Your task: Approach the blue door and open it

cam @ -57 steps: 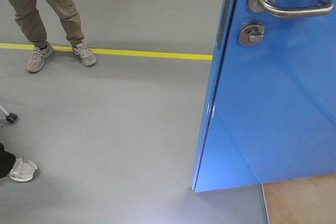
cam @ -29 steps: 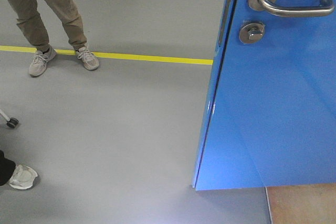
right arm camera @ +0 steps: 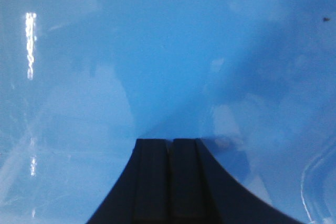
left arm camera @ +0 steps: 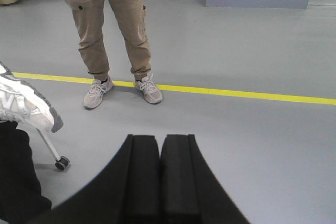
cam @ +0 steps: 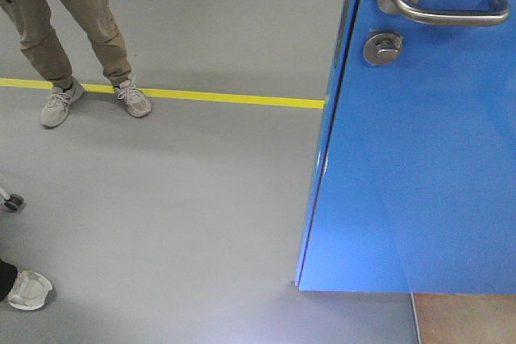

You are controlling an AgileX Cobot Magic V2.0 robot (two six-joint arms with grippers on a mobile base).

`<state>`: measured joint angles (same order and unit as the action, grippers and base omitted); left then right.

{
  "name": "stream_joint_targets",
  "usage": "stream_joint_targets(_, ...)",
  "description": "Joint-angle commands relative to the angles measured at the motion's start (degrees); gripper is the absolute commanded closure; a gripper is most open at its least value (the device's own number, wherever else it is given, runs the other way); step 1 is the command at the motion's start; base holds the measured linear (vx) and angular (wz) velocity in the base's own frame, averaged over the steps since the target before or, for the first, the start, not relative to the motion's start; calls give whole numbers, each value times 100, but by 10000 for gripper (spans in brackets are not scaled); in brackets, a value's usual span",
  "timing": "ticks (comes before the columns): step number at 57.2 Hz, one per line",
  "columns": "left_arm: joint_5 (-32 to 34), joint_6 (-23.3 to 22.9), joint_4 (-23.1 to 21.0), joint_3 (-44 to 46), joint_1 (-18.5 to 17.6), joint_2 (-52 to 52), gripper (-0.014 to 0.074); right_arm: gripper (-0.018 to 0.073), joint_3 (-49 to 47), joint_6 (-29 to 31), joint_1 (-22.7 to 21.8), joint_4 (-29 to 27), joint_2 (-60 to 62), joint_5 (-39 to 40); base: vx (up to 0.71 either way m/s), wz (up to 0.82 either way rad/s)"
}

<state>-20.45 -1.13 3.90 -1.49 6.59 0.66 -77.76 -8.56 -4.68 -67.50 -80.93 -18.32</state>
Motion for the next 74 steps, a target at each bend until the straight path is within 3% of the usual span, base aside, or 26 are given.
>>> stream_joint_targets(1,461,-39,-15,152,-36,71,524,551,-198,55,-8,-128,174,253,13,-2)
stream_joint_targets(74,461,-39,-15,152,-36,71,524,551,-198,54,-8,-145,174,247,8,-2)
